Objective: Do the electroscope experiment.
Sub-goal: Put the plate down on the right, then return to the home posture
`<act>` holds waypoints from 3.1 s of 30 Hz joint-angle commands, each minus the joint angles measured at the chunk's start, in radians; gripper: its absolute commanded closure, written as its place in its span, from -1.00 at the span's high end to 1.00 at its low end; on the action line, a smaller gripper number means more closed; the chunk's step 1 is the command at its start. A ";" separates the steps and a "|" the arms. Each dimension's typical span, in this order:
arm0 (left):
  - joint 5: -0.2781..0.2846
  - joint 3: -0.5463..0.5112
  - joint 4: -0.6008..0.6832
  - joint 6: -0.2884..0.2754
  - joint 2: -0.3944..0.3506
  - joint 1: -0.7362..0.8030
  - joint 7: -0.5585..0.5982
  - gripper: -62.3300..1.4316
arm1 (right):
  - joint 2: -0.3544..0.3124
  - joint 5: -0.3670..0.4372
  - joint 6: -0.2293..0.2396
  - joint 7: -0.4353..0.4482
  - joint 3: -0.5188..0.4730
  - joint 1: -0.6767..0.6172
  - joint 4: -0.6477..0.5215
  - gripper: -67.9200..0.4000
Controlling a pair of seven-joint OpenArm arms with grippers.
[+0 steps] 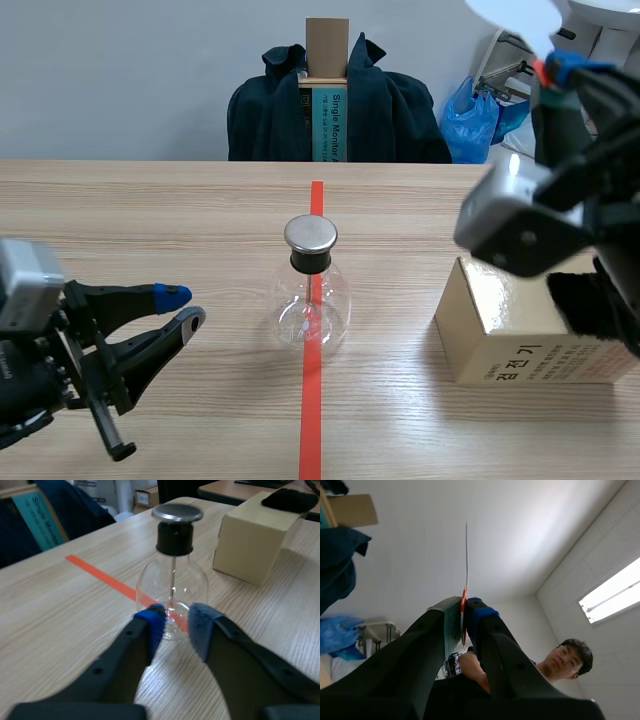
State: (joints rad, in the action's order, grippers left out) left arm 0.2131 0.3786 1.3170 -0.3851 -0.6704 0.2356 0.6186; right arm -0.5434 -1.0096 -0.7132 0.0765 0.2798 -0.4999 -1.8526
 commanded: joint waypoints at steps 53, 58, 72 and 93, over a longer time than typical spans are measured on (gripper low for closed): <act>0.124 -0.417 0.747 0.267 -0.206 0.612 -0.427 1.00 | 0.172 -0.194 -0.070 -0.029 -0.044 -0.190 0.402 0.08; 0.124 -0.417 0.746 0.267 -0.206 0.612 -0.428 1.00 | 0.172 -0.195 -0.070 -0.029 -0.044 -0.190 0.402 0.83; 0.116 -0.417 0.746 0.267 -0.206 0.612 -0.428 1.00 | 0.066 0.020 -0.070 -0.067 -0.045 -0.347 0.218 0.98; 0.074 -0.417 0.746 0.267 -0.206 0.612 -0.436 1.00 | -0.185 1.117 0.077 -0.071 -0.187 -0.266 -0.336 0.98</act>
State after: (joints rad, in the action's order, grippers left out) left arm 0.2806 -0.0460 2.0583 -0.1162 -0.8837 0.8501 0.1680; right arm -0.7258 0.1062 -0.6331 -0.0025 0.0994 -0.7994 -2.1944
